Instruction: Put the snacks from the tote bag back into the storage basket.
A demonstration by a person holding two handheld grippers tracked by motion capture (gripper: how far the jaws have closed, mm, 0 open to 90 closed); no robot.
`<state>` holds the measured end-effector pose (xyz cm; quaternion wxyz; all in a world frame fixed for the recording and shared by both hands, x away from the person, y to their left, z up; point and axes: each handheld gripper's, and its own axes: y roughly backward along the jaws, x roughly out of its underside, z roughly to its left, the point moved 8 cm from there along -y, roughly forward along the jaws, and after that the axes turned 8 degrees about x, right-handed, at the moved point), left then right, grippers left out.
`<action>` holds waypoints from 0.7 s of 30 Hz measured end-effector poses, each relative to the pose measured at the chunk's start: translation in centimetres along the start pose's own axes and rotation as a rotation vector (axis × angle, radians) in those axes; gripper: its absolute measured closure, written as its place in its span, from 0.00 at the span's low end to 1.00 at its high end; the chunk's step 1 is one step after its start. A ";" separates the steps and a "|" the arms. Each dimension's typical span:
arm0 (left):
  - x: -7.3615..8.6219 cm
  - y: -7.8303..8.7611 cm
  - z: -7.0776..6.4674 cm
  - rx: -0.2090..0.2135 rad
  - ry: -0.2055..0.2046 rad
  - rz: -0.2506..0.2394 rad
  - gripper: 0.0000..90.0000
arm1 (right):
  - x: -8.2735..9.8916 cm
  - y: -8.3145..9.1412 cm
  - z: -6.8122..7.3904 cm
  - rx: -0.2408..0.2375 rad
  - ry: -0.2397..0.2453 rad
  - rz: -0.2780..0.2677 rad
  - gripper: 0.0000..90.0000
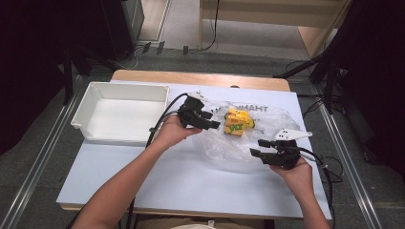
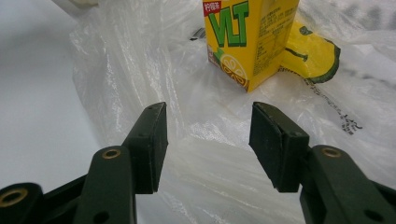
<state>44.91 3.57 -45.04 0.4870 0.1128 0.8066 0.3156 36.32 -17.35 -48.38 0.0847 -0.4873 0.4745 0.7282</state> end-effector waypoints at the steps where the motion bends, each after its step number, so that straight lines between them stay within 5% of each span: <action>1: -0.1 0.0 -0.2 -0.009 -0.014 0.000 0.48 | 0.0 0.0 0.0 0.002 0.001 -0.001 0.53; 21: -1.3 -0.1 -0.8 0.006 -0.085 0.010 0.47 | 0.0 0.1 0.0 -0.013 -0.028 -0.003 0.52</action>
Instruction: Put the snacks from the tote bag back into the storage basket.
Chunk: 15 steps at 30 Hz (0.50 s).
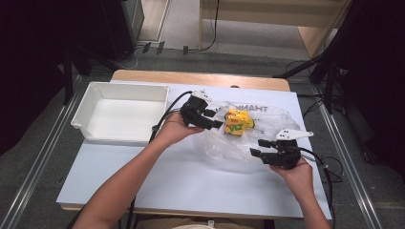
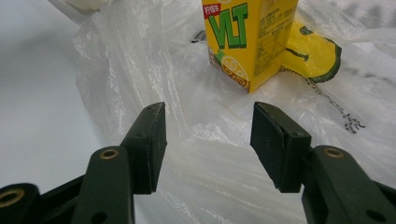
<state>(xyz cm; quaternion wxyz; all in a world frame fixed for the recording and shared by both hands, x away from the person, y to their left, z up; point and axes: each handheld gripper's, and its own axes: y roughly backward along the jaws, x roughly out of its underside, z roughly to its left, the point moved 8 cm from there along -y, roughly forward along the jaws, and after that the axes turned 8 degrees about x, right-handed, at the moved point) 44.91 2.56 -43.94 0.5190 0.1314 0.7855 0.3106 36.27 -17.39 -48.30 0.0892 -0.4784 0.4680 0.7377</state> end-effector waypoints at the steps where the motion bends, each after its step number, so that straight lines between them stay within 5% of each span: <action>1: -0.2 0.0 0.0 0.003 -0.008 0.000 0.47 | 0.0 0.0 0.0 -0.001 0.000 -0.001 0.52; 6: -0.8 -0.6 -0.3 0.028 -0.017 0.028 0.43 | 0.0 0.1 0.0 -0.002 -0.004 -0.001 0.52; 11: -1.7 -1.0 -0.7 0.022 -0.067 0.001 0.39 | 0.0 0.1 0.1 -0.007 -0.011 -0.003 0.52; 15: -1.4 -1.9 -0.4 0.064 -0.047 0.068 0.33 | 0.0 0.1 0.1 -0.010 -0.012 -0.004 0.52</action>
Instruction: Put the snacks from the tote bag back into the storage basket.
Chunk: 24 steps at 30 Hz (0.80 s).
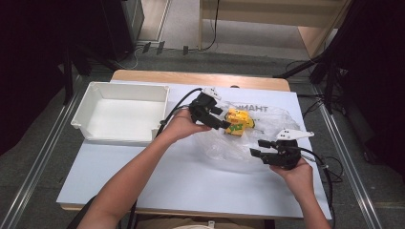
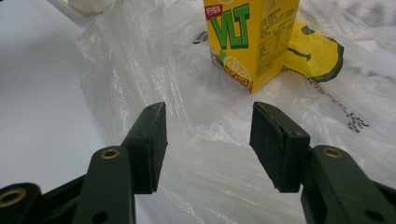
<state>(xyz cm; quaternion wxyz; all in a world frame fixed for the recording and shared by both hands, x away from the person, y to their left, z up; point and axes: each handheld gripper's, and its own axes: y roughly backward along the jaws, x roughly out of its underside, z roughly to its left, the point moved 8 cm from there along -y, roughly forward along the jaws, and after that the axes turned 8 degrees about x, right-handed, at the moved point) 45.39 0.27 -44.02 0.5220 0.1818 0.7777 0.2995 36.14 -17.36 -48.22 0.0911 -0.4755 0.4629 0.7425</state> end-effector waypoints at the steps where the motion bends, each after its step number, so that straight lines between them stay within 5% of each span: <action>1: 0.0 -0.2 0.0 -0.002 -0.011 0.005 0.31 | 0.0 0.0 0.0 0.000 0.000 0.001 0.53; 7: -0.4 -0.8 0.3 -0.003 -0.049 -0.007 0.26 | 0.1 0.0 0.3 -0.006 0.004 0.007 0.53; 17: 0.0 -2.5 1.8 -0.030 -0.045 0.029 0.26 | 0.5 0.0 0.7 -0.022 0.000 0.018 0.53; 24: -0.1 -3.6 2.0 -0.011 -0.036 0.037 0.26 | 0.6 -0.1 0.6 -0.017 0.002 0.025 0.53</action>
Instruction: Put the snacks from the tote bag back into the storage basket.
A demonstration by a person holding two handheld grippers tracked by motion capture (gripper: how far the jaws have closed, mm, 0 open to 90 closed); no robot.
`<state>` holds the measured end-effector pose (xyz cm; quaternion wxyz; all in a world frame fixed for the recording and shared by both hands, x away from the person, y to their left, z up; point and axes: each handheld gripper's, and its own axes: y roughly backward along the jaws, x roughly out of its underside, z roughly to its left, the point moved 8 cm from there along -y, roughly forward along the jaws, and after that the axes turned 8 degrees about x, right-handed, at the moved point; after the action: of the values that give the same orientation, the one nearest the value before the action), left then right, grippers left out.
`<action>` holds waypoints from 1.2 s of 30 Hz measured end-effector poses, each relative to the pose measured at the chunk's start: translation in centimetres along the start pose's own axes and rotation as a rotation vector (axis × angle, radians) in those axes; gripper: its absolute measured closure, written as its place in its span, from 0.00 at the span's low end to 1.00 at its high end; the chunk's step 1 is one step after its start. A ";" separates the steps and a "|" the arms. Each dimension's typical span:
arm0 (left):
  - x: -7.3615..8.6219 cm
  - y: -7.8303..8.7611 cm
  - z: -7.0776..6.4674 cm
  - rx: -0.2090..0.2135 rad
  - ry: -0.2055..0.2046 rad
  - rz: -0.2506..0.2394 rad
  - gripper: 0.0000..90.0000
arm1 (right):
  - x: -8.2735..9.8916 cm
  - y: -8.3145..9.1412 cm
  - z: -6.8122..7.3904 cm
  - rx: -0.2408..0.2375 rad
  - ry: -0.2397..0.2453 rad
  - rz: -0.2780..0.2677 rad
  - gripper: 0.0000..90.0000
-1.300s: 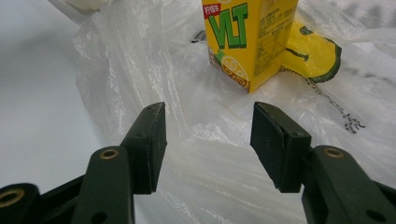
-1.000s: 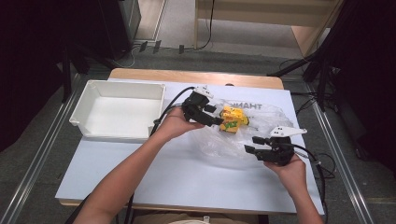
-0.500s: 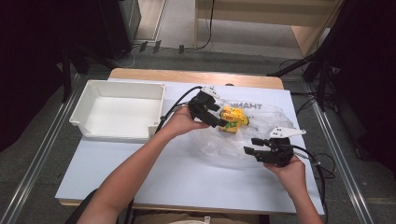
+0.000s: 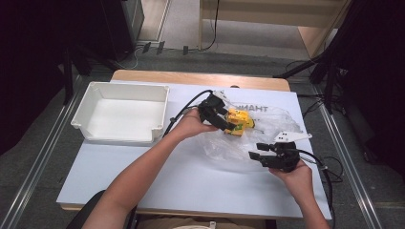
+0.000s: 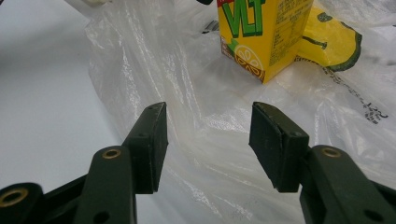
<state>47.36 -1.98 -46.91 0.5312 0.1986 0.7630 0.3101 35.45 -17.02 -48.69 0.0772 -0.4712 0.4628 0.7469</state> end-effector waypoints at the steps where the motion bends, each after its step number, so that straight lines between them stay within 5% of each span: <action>1: 0.0 -0.2 0.0 0.003 0.003 -0.001 0.26 | 0.0 0.0 0.0 0.000 0.002 -0.002 0.53; 12: 0.3 -1.8 0.8 0.007 0.038 -0.022 0.26 | 0.1 -0.3 0.0 -0.008 0.006 0.011 0.53; 25: 0.5 -3.0 0.9 0.043 0.006 -0.048 0.32 | 0.3 -0.5 -0.1 -0.007 0.013 0.029 0.53; 36: 0.6 -3.3 0.6 0.013 -0.023 -0.032 0.36 | 0.4 -0.7 -0.1 -0.010 0.015 0.031 0.53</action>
<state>47.74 -3.86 -49.74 0.5437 0.1932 0.7618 0.2943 35.70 -16.86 -49.39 0.0597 -0.4698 0.4670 0.7468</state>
